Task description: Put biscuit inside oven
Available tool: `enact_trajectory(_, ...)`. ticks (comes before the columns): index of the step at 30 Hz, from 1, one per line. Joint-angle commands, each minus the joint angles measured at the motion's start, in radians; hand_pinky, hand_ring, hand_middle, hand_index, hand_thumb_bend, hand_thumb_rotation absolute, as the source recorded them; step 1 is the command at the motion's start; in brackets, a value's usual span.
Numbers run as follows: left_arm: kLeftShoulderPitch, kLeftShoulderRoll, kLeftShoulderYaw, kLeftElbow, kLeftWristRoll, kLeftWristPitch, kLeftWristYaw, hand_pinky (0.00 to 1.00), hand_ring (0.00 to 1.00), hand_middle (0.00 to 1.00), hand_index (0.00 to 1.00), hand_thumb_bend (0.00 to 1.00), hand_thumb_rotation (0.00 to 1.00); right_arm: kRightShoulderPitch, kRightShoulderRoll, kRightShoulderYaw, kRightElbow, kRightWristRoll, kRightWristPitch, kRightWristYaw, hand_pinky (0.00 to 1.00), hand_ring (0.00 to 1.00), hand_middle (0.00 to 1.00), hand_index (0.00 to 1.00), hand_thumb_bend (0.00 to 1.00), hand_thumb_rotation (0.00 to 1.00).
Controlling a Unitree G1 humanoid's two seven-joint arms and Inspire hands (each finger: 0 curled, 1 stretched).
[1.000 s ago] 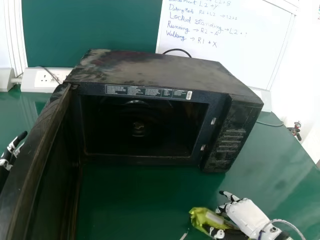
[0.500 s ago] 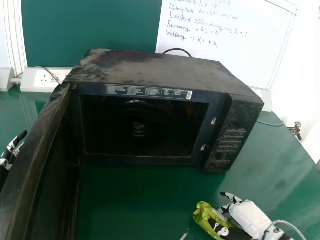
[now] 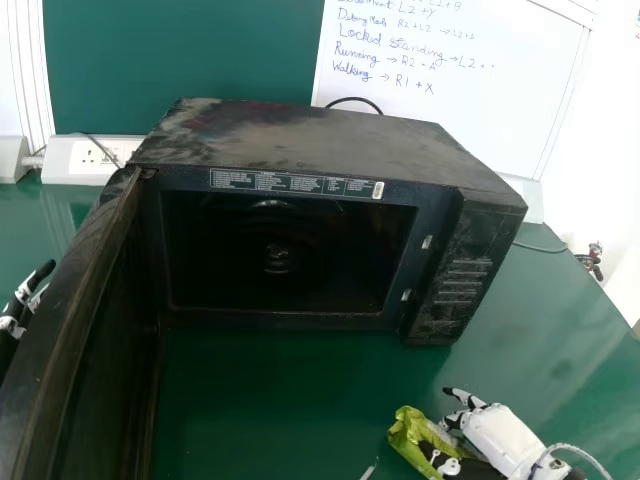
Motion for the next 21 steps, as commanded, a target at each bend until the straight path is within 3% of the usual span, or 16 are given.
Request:
enact_trajectory(1, 0.005, 0.006, 0.008, -0.011, -0.004, 0.002, -0.001, 1.0, 0.94, 0.93, 0.94, 0.88, 0.95, 0.025, -0.005, -0.007, -0.001, 0.002, -0.004, 0.01, 0.42, 0.43, 0.52, 0.48, 0.52, 0.0)
enact_trajectory(8, 0.0, 0.005, 0.004, -0.006, 0.0, -0.001, -0.002, 1.0, 0.94, 0.93, 0.94, 0.87, 0.95, -0.005, -0.001, -0.006, 0.026, 0.01, -0.035, -0.003, 0.41, 0.43, 0.52, 0.48, 0.52, 0.0)
enact_trajectory(21, 0.001, -0.001, -0.008, -0.005, 0.012, 0.001, 0.004, 1.0, 0.94, 0.93, 0.93, 0.88, 0.95, -0.11, 0.017, 0.005, -0.005, 0.082, 0.05, 0.137, 0.38, 0.41, 0.5, 0.51, 0.52, 0.0)
